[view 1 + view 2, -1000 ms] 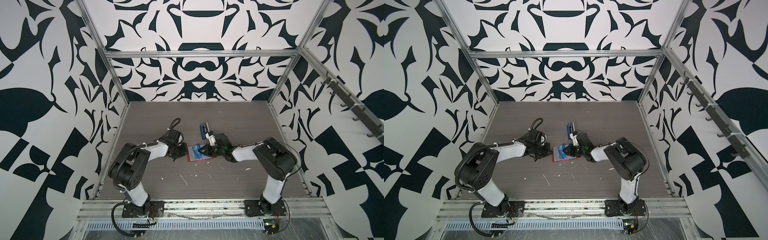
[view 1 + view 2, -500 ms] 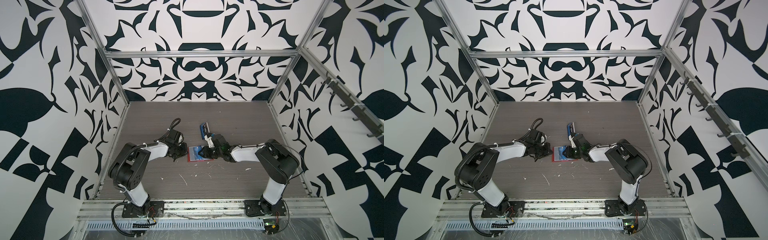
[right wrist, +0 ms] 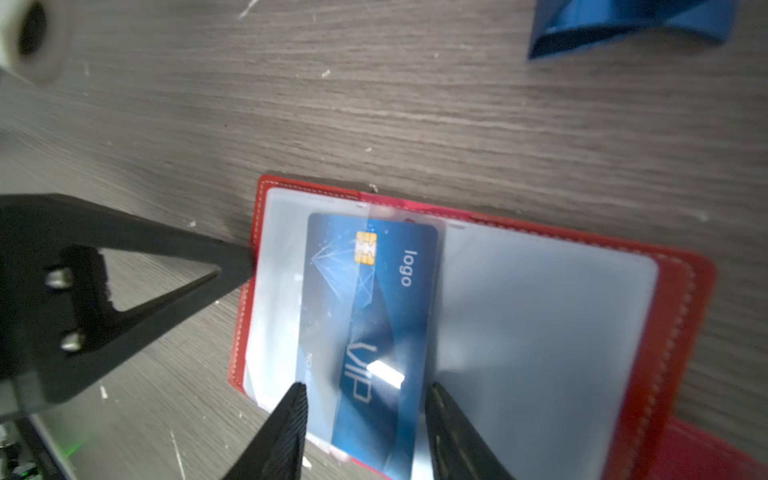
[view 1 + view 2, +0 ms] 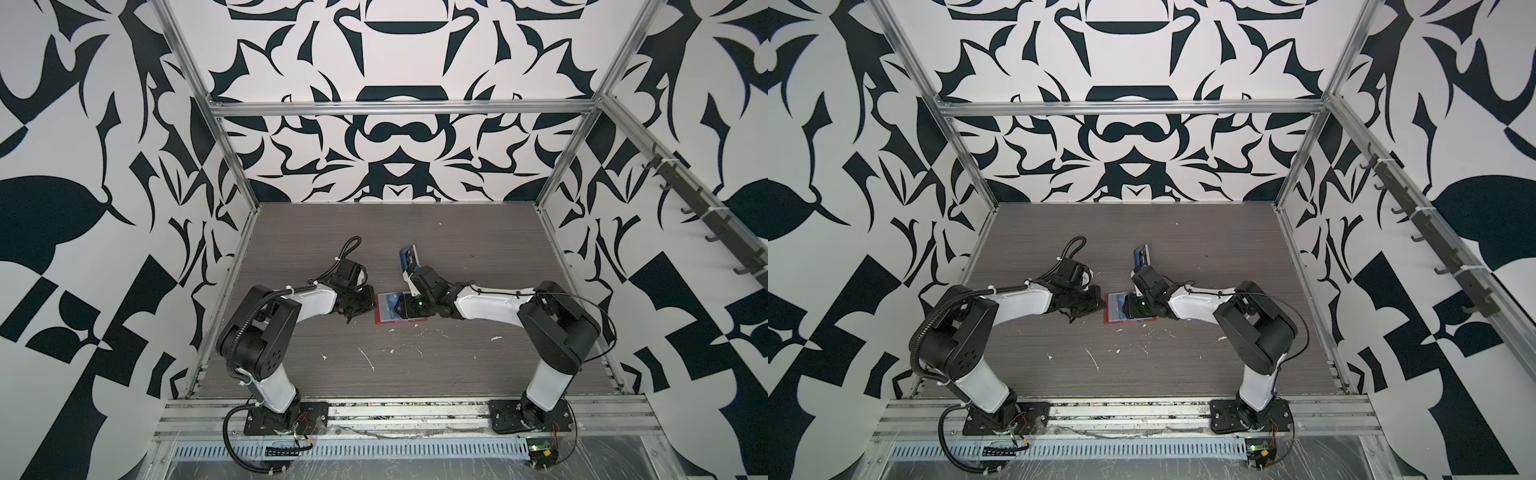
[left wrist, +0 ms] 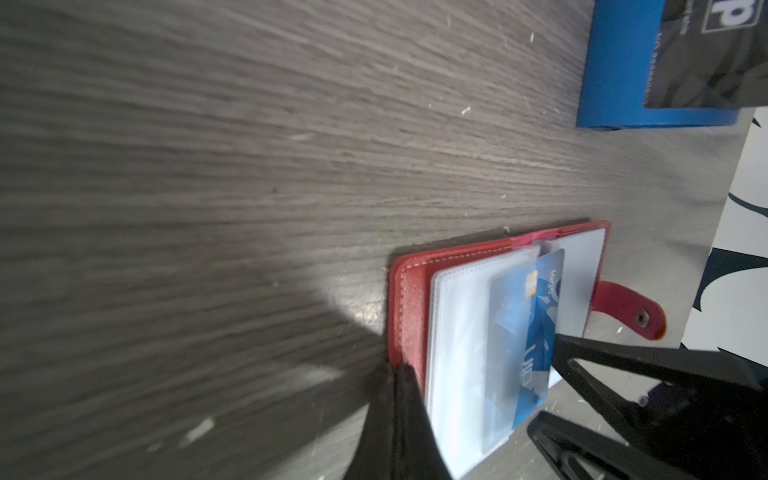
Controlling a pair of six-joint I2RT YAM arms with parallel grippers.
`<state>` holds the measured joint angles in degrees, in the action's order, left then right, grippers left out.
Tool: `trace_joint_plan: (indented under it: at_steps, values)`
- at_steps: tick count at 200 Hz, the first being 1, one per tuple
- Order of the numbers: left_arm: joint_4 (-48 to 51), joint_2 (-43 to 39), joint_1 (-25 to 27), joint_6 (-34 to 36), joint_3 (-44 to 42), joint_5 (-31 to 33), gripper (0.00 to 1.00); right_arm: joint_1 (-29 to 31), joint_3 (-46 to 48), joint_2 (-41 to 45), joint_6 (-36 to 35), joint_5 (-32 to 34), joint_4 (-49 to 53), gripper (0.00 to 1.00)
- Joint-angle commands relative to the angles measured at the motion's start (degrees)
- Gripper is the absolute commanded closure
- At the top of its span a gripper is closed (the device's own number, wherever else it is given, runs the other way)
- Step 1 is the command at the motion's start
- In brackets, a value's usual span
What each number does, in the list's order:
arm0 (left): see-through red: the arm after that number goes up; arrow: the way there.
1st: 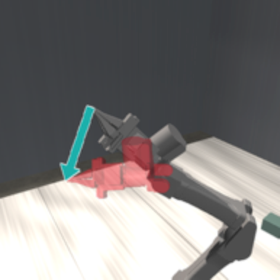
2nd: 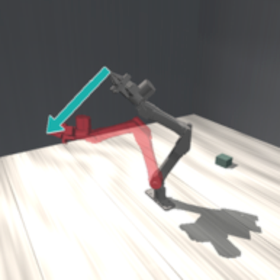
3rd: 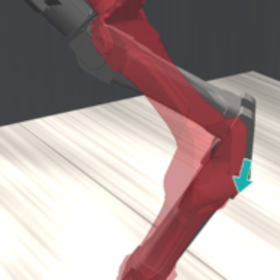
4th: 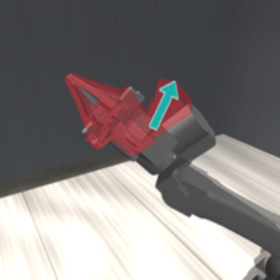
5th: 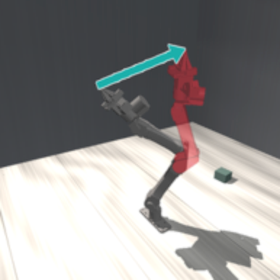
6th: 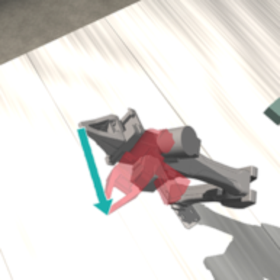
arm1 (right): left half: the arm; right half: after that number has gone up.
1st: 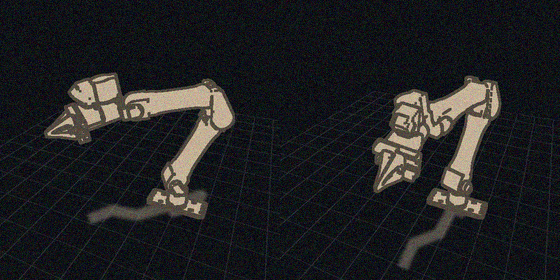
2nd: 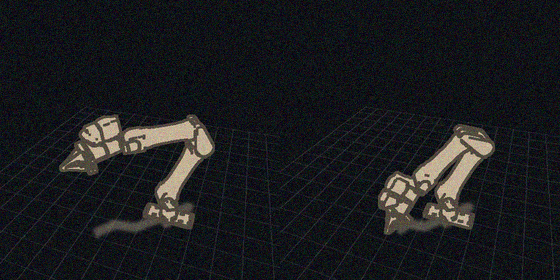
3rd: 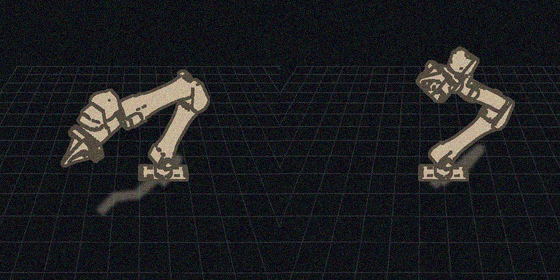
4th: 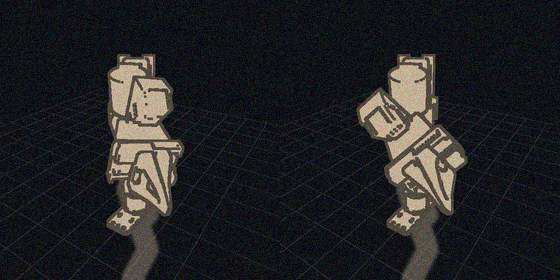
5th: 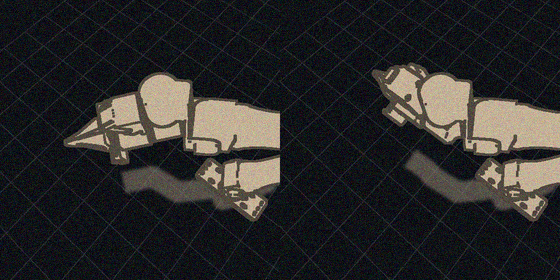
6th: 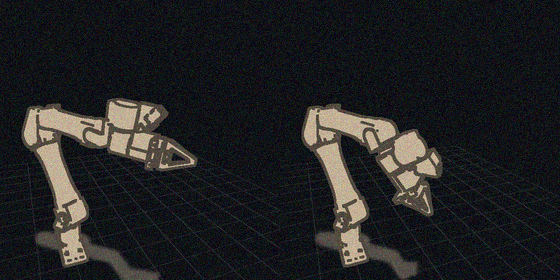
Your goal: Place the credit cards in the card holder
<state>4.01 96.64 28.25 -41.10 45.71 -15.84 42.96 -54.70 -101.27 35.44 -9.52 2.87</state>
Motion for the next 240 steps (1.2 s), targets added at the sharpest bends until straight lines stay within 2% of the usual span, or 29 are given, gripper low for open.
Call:
trace_joint_plan:
  at_steps: [1,62,85,104,127,171,211,240]
  values:
    - [2.4,1.0,0.1,0.2,-1.6,1.8,1.00,0.5,-2.5,2.6,-2.3,4.2,5.8,0.48]
    - [2.4,1.1,0.2,0.2,-1.6,1.6,1.00,1.3,-4.6,4.9,-4.3,8.4,9.7,0.49]
    - [2.5,1.2,0.1,0.2,-1.6,1.6,1.00,1.3,-6.2,4.2,-5.2,11.5,12.2,0.57]
    - [2.5,1.2,0.1,0.2,-1.6,1.6,1.00,1.3,-8.0,2.9,-6.0,13.6,14.8,0.72]
    - [2.6,1.1,0.1,0.2,-1.6,1.4,1.00,1.8,-10.4,1.1,-6.7,15.9,17.7,0.86]
    - [2.6,1.0,0.1,0.4,-1.5,1.2,1.00,2.9,-14.8,-3.1,-7.0,19.0,23.0,0.93]
    - [2.7,1.3,0.2,0.4,-1.4,1.2,1.00,3.5,-17.6,-6.4,-7.6,18.3,25.1,1.00]
    - [2.6,1.4,0.1,0.4,-1.2,1.1,1.00,3.7,-18.6,-7.9,-7.8,16.2,25.0,1.00]
